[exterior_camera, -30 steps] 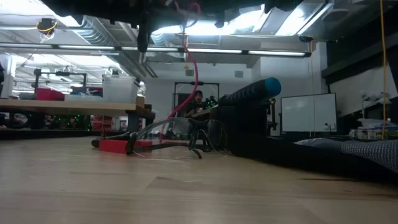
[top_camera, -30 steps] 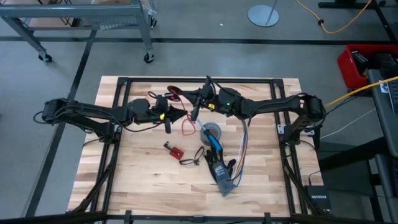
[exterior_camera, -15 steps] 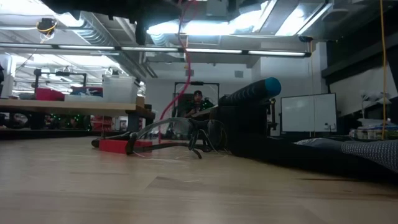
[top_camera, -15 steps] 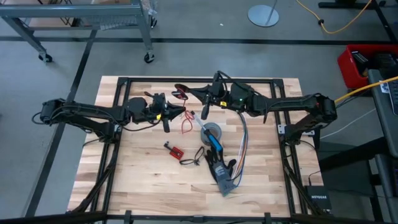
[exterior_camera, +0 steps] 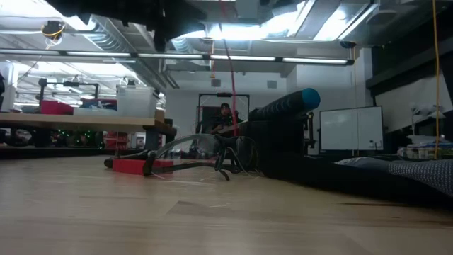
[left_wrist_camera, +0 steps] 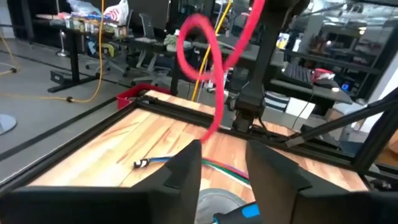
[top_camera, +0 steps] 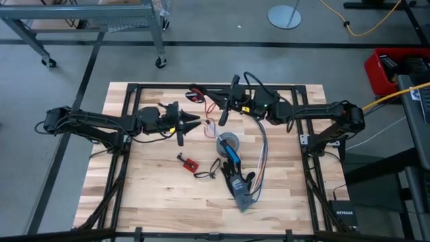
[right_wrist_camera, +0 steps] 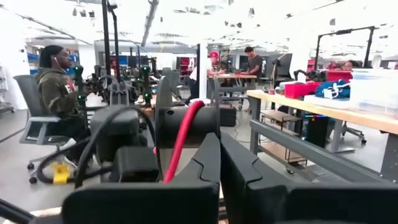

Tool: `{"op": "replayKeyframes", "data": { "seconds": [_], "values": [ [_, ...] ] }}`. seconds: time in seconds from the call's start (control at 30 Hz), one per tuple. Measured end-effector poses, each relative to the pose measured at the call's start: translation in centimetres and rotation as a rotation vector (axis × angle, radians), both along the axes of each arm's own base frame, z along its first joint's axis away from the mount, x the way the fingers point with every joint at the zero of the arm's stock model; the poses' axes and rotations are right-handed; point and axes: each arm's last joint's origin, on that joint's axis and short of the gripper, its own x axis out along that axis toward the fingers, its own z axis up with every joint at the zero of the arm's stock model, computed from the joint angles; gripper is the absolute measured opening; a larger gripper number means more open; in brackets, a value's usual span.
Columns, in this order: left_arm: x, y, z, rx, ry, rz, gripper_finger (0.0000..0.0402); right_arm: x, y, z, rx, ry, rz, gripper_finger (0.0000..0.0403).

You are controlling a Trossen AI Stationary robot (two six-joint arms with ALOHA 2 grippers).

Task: Coil cords
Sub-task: Coil the red wire around the spool

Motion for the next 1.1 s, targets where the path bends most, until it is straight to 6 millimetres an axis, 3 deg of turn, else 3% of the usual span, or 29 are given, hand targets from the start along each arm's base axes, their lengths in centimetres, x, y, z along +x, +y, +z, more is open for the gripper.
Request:
{"op": "replayKeyframes", "data": {
  "seconds": [0.17,0.73,0.93,1.1],
  "values": [
    [0.1,0.0,-0.2,0.032,0.014,0.002,0.0139,0.0,0.0,0.0,0.0,-0.002,0.0,0.0],
    [2.1,0.2,-1.3,0.079,-0.021,0.003,0.0139,0.0,0.1,0.2,-0.008,-0.034,0.027,0.0],
    [2.1,0.1,-1.5,0.07,-0.009,0.003,0.0096,0.0,0.1,0.2,-0.009,-0.034,0.027,0.0],
    [2.1,0.1,-1.5,0.066,-0.007,0.003,0.0024,0.0,0.1,0.2,-0.022,-0.03,0.023,0.0]
  ]
}}
